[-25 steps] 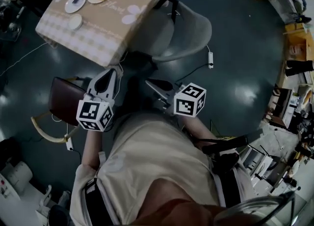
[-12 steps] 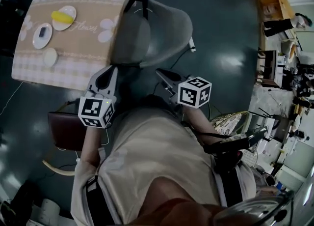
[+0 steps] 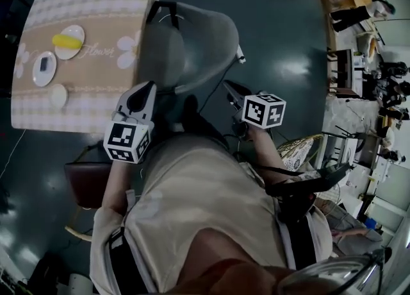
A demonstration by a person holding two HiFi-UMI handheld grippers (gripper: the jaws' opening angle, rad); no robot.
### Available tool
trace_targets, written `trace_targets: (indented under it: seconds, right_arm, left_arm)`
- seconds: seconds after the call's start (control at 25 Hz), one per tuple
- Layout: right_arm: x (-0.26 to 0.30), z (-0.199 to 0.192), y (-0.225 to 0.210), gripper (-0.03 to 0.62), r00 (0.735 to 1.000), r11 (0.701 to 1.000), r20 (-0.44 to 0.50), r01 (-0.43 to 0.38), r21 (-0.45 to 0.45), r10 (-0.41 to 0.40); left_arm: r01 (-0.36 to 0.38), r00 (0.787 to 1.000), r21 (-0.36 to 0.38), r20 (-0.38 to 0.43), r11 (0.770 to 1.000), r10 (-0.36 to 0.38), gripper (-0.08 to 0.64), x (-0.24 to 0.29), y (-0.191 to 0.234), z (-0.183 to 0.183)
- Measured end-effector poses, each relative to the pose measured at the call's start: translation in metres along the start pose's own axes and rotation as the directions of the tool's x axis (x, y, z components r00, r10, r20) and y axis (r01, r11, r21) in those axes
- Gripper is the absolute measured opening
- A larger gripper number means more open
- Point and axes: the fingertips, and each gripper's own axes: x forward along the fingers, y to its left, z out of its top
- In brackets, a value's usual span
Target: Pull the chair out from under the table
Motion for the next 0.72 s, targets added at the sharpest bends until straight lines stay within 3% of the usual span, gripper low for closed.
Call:
trace_targets:
  seconds: [0.12,0.2,0.28,0.72]
  right_arm:
    - [0.003,0.013,-0.025,0.028,0.999,0.999,0.013,0.042,0.006,-0.042]
    - [0.01,0.02,-0.04,0.167,0.999,0.999,-0.001,0.044,0.019,-0.044]
    - [0.018,0.027,-0.06,0.243,0.998,0.997,-0.014,0.068,0.03,-0.068]
    - [0.081,0.044,-0.168,0.296,0.982,0.981,-0.082,0.177,0.077,-0.171]
  left_arm:
    - [-0.009,1.0,0.013,-0.014,1.0,0.009,0.008,0.01,-0.003,0.003]
    - [-0.03,0.999,0.005,-0.026,1.0,0.03,0.008,0.018,-0.004,0.005]
    - [-0.044,0.998,0.0,-0.039,0.999,0.044,0.008,0.025,-0.008,0.008]
    - [-0.135,0.988,0.05,-0.071,0.99,0.138,0.008,0.054,-0.017,0.027]
